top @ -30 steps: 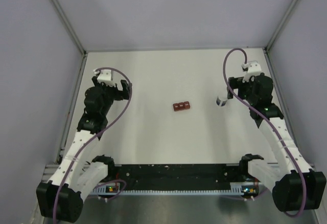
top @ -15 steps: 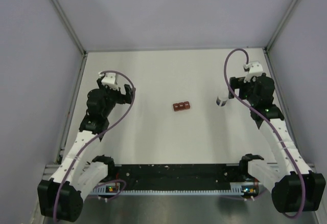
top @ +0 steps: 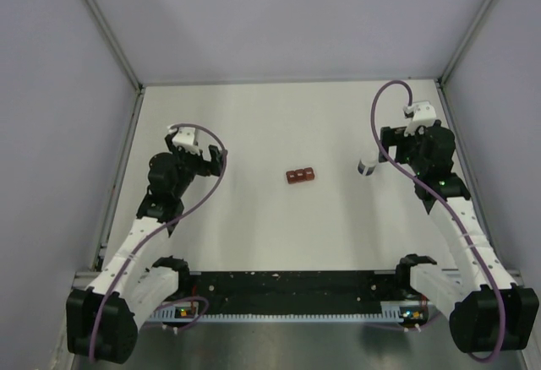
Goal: Sort the pills into containers
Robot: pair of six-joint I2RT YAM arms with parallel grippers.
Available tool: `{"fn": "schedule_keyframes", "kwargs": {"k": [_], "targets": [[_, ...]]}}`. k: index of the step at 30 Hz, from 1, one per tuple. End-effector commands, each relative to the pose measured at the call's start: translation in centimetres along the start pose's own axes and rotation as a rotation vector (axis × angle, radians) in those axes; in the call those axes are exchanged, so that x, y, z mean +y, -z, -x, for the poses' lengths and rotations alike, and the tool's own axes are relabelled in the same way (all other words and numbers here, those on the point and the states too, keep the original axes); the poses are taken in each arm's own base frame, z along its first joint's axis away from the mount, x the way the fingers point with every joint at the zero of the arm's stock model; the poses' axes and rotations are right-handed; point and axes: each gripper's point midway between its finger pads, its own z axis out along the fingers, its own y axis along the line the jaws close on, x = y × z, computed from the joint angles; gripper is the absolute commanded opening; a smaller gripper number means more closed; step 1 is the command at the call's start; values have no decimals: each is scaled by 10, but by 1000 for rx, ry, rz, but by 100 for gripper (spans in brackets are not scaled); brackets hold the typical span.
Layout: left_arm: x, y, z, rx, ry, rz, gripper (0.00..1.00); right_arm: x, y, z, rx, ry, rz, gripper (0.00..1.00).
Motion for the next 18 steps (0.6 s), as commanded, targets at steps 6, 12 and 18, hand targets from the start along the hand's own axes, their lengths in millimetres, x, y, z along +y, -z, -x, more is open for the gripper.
{"fn": "schedule_keyframes", "kwargs": {"k": [6,12,18], "targets": [[4,-3,10,-77,-20,15,99,-3,2,10,-50,13,-5,99],[7,-4,10,-68,-23,29,99,1,3,3,-21,10,18,99],[8,-4,9,-68,-30,34,99,0,17,4,-44,28,13,99]]}}
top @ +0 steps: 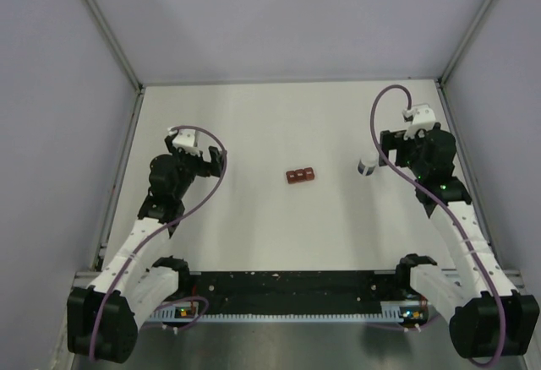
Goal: Sort the pills into containers
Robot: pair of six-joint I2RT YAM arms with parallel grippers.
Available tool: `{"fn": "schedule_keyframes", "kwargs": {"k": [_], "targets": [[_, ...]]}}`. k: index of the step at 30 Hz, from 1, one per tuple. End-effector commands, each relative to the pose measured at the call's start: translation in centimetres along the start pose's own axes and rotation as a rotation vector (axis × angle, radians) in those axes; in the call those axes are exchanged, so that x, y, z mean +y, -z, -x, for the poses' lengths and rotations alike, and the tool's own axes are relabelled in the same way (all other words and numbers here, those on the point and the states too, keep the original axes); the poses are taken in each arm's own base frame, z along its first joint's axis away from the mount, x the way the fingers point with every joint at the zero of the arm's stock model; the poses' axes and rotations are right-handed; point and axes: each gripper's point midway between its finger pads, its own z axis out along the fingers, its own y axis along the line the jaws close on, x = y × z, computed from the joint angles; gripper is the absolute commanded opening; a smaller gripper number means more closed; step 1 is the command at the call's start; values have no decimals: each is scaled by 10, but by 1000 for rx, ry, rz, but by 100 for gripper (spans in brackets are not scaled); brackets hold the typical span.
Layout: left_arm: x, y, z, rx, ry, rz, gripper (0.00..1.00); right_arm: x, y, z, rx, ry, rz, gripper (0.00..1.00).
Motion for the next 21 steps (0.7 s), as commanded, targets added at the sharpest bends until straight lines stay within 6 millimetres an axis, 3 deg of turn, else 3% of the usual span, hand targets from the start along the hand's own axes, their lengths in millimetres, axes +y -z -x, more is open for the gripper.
{"fn": "schedule_keyframes", "kwargs": {"k": [1,8,21], "targets": [[5,-3,15,-56,-25,20,99,-3,15,11,-68,13,-8,99],[7,0,18,-65,-37,32,99,-10,19,9,-89,21,-54,99],[6,4,26,-98,-44,25,99,-6,22,7,-104,33,-31,99]]}}
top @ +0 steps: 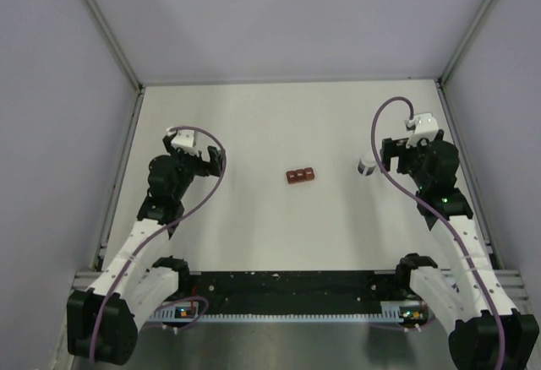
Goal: Sort the pills into containers
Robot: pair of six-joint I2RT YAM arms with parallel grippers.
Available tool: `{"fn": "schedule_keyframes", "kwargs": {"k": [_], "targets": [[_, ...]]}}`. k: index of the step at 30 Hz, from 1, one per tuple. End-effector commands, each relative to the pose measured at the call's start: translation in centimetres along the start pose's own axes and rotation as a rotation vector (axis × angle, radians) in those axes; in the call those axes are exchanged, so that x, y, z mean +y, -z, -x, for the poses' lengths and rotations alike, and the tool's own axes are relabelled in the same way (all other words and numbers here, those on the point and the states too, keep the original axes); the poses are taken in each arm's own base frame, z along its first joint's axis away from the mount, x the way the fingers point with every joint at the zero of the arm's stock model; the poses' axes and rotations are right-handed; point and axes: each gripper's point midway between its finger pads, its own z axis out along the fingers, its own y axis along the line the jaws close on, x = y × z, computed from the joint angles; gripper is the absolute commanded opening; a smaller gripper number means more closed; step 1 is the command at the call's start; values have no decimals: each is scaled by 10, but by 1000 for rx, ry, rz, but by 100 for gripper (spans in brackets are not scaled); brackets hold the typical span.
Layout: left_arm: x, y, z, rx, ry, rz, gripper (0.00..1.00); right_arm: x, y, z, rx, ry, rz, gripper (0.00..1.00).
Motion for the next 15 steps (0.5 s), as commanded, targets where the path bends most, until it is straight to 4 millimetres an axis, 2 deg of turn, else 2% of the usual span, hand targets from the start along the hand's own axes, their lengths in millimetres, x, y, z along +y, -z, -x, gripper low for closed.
{"fn": "schedule_keyframes", "kwargs": {"k": [1,15], "targets": [[2,3,23,-87,-25,6,99,-4,2,10,-46,9,-12,99],[2,3,23,-81,-17,9,99,-5,4,12,-60,10,-23,99]]}}
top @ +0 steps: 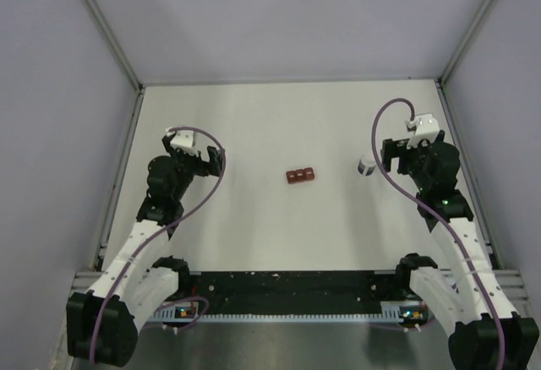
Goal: Sort the pills into containers
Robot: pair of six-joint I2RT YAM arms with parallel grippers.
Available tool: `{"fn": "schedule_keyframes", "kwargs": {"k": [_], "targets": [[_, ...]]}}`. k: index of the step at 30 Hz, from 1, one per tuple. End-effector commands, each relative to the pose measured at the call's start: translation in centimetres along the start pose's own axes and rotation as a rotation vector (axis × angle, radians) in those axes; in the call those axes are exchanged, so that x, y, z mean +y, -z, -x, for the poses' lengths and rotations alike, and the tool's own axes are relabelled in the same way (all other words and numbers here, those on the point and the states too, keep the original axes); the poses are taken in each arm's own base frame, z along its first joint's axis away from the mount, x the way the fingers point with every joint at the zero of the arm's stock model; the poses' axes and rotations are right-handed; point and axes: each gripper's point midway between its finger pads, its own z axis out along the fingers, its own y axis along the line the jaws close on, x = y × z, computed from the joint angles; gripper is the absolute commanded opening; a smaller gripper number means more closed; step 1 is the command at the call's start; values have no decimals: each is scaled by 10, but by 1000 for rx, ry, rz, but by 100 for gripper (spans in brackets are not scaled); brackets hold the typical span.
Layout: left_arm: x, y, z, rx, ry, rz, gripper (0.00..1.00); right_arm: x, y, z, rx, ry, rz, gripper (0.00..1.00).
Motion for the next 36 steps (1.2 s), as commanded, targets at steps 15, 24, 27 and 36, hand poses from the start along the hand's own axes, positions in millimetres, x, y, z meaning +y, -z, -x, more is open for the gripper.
{"fn": "schedule_keyframes", "kwargs": {"k": [15,24,27,36], "targets": [[2,0,15,-60,-15,8,99,-4,1,8,-45,13,-12,99],[2,0,15,-59,-18,5,99,-3,1,7,-44,14,-8,99],[2,0,14,-59,-18,5,99,-3,1,7,-44,16,-8,99],[2,0,13,-54,-19,5,99,-3,1,7,-42,17,-8,99]]}}
